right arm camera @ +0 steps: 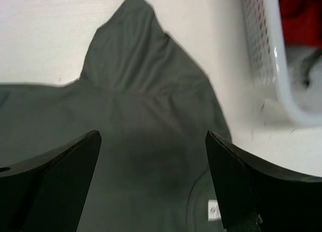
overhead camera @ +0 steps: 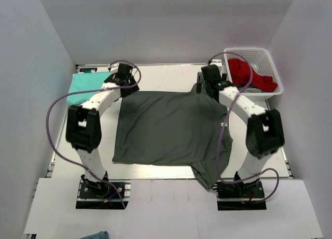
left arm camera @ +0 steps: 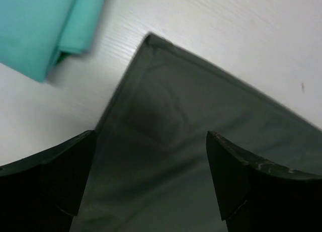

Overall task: Fold and stack the t-shirts
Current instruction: Flatten out the tshirt

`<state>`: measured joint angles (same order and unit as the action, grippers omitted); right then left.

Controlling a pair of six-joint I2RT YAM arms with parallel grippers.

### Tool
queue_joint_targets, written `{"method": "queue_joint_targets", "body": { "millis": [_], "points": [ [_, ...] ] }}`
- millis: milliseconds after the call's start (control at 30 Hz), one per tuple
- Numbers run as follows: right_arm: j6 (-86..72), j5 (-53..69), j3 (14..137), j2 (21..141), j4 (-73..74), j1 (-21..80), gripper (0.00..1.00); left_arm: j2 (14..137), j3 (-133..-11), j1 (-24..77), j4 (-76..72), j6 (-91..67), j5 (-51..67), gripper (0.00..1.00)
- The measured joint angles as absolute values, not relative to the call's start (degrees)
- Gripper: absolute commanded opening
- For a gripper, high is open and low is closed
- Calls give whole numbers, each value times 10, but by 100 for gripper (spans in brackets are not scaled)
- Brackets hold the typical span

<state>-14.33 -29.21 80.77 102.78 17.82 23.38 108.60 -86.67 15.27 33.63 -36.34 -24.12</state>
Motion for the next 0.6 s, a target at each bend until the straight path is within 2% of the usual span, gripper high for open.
{"method": "queue_joint_targets", "body": {
  "millis": [167,300,433,600],
  "points": [
    [-216,-243,638,918,175,233,90,996,-716,164,272,-350,-156,100],
    [-249,-213,540,901,182,230,90,995,-660,173,251,-342,-112,100],
    [-265,-186,513,912,182,217,90,1005,-656,176,235,-336,-95,100],
    [-267,-155,536,959,163,195,90,1053,-671,174,218,-330,-81,100]
  ]
}}
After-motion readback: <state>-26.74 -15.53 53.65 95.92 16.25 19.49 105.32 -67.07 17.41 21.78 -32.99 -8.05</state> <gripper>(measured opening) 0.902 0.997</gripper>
